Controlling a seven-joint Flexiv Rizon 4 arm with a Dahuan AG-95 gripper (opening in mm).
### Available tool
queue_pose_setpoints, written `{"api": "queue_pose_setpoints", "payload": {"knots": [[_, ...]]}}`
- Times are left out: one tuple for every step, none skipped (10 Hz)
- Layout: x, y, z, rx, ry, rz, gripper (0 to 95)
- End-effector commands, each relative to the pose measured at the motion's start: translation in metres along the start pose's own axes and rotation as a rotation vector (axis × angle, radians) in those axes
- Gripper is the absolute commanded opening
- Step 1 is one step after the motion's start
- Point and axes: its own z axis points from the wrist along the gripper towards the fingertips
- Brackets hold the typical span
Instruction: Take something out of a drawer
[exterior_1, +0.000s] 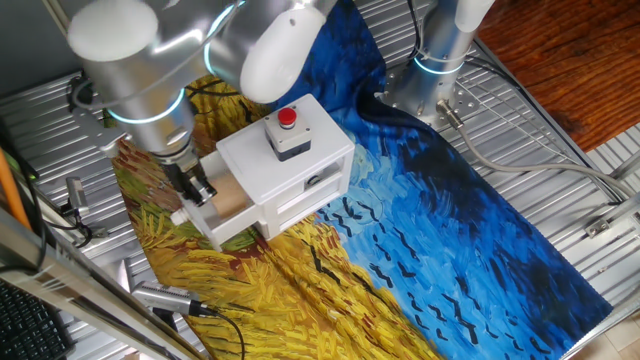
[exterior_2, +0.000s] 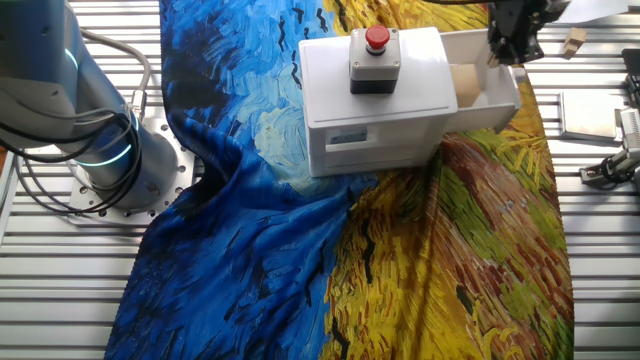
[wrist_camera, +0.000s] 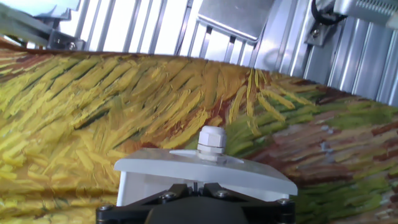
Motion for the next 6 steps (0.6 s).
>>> {"api": "queue_pose_setpoints", "payload": {"knots": [[-0.0052,0.0001,-0.0022,0.000,0.006,-0.001,0.0],[-0.0072,0.0002,-0.0029,-0.001,0.009,-0.002,0.0],[-0.0105,0.0005,-0.0044,-0.001,0.009,-0.004,0.0],[-0.0122,0.0007,-0.0053,0.000,0.012,-0.009,0.0],[-0.0116,0.0006,-0.0053,0.000,0.012,-0.011,0.0],[-0.0114,0.0007,-0.0064,0.000,0.013,-0.013,0.0]]}}
